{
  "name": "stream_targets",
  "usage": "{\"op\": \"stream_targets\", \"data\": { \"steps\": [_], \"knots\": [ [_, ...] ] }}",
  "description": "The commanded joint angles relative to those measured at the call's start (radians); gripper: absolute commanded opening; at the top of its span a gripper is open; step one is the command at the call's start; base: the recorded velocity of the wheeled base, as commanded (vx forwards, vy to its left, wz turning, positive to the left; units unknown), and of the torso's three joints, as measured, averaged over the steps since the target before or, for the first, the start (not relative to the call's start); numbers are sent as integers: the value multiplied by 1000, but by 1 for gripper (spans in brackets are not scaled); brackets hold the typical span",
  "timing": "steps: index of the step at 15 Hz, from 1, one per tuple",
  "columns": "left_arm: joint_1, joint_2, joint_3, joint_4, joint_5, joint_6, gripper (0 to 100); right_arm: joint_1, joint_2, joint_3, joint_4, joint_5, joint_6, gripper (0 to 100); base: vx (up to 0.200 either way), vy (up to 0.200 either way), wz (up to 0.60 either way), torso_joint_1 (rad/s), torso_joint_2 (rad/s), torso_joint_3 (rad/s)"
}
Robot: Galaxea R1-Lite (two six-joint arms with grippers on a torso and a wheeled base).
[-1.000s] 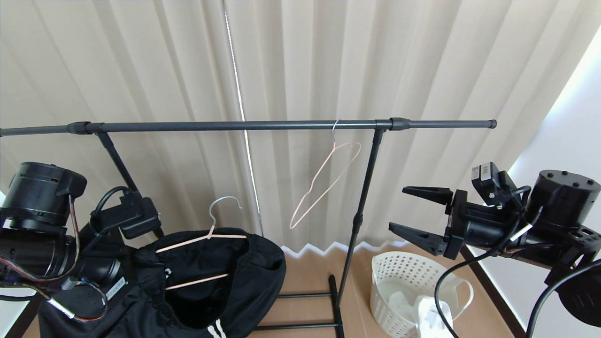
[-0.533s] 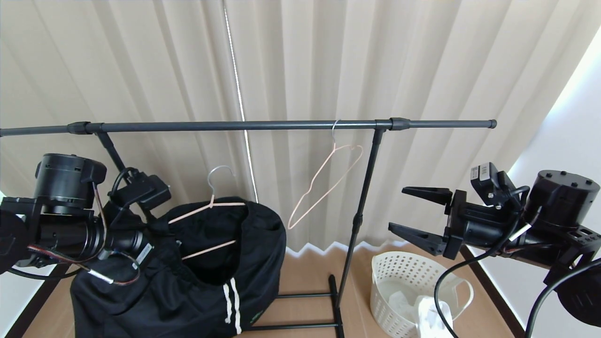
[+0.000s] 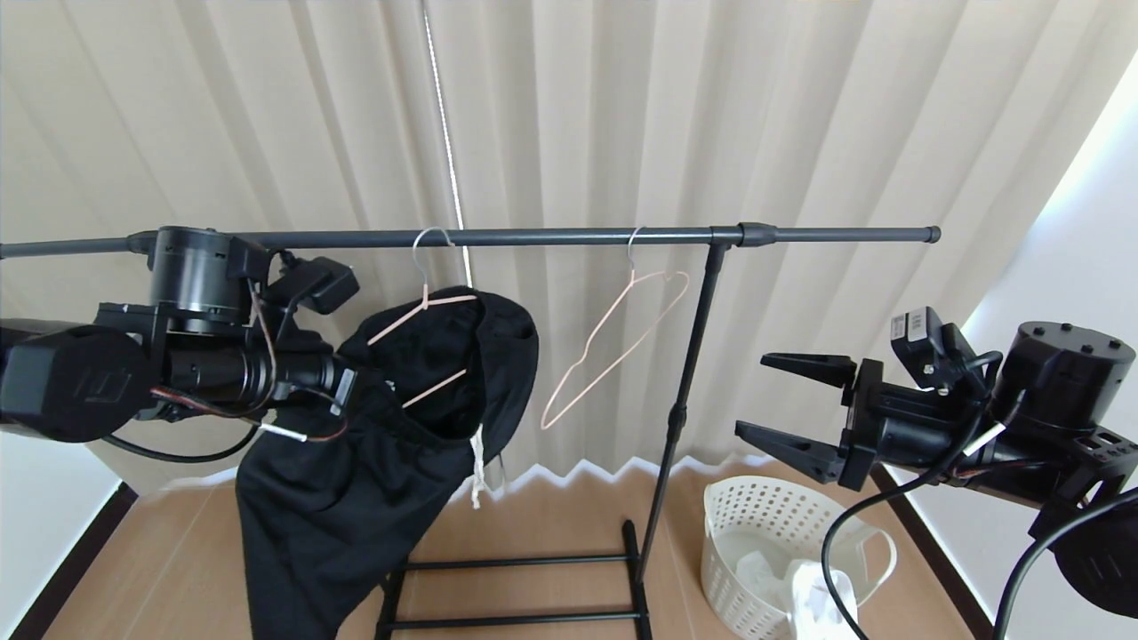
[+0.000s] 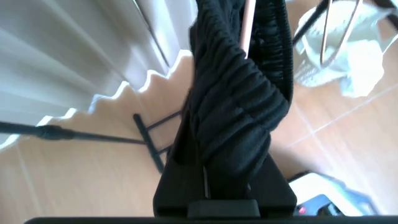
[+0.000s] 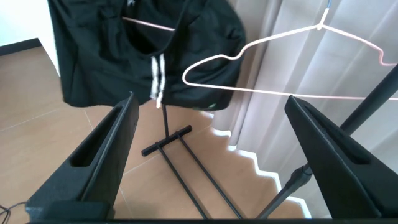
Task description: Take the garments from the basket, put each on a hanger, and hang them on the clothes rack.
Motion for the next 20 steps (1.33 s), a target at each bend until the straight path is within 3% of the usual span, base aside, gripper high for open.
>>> {"op": "stream_targets", "data": {
  "steps": [1, 10, 20],
  "knots": [
    [-35, 73, -88, 0, 13, -57, 0, 1, 0, 0, 1, 0, -1, 100, 0, 0, 0, 0, 0, 0],
    [-60, 309, -346, 0, 33, -197, 0, -1, -8, 1, 1, 0, -1, 100, 0, 0, 0, 0, 0, 0],
    [-72, 386, -412, 0, 31, -198, 0, -6, -2, -5, 1, -4, -1, 100, 0, 0, 0, 0, 0, 0]
  ]
}}
